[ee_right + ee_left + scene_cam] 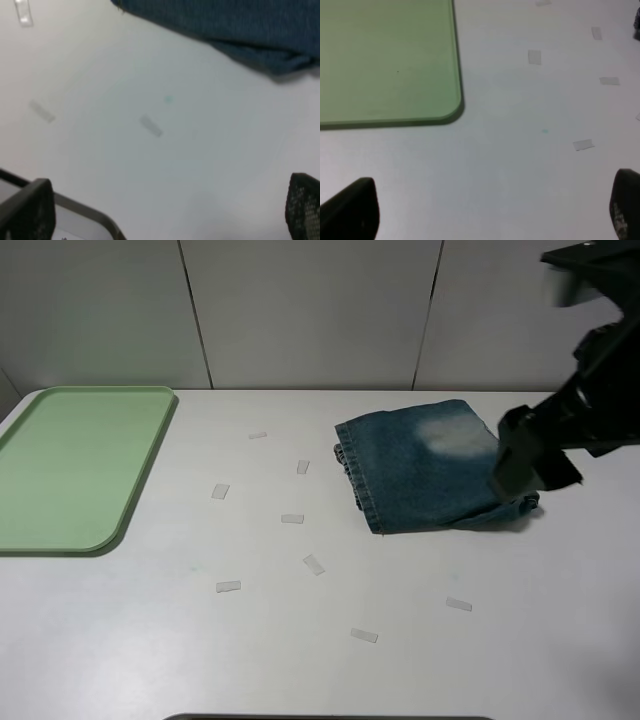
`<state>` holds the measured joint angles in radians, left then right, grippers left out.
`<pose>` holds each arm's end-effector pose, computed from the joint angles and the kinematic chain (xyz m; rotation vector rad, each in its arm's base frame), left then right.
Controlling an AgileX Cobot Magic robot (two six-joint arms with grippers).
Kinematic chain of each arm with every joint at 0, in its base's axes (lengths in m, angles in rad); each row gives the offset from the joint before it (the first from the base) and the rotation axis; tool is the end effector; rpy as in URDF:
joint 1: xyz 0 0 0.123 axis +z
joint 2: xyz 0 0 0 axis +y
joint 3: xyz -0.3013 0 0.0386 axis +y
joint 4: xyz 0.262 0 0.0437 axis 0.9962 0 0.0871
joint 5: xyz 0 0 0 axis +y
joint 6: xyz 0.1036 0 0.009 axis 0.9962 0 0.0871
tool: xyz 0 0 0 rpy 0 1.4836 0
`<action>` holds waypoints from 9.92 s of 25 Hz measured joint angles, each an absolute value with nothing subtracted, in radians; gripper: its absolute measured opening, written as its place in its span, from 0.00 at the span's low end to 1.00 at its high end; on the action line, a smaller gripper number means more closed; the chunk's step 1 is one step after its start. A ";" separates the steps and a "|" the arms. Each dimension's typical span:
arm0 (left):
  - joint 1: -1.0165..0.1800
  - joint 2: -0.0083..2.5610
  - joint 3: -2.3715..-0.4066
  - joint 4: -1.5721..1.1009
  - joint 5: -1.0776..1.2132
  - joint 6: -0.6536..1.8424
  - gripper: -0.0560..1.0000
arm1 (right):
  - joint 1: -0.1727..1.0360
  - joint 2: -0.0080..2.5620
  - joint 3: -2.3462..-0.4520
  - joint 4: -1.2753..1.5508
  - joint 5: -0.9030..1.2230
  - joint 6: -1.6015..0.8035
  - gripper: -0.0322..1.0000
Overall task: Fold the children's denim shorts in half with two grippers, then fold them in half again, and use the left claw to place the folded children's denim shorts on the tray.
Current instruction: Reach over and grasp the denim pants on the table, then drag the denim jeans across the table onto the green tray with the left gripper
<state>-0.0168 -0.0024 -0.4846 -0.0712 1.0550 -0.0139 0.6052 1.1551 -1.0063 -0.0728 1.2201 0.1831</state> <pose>0.0016 -0.0065 0.2742 0.0055 2.0511 -0.1045 0.1758 0.1130 0.3192 -0.6173 2.7789 0.0644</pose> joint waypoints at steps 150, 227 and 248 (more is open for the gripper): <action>-0.762 2.355 -1.744 -0.052 0.442 -0.449 0.91 | -0.019 -0.007 -0.493 -0.012 1.026 0.070 0.71; -0.173 2.077 -1.747 0.149 1.067 -0.023 0.22 | -0.019 -0.007 -0.493 -0.009 1.026 0.070 0.71; 0.142 2.101 -1.746 0.182 1.039 0.137 0.22 | -0.019 -0.007 -0.493 -0.008 1.026 0.070 0.71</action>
<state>0.1422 2.1008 -1.7455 0.1819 1.0390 0.1370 -0.0188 -0.0070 -0.4925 -0.0083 1.0257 0.0702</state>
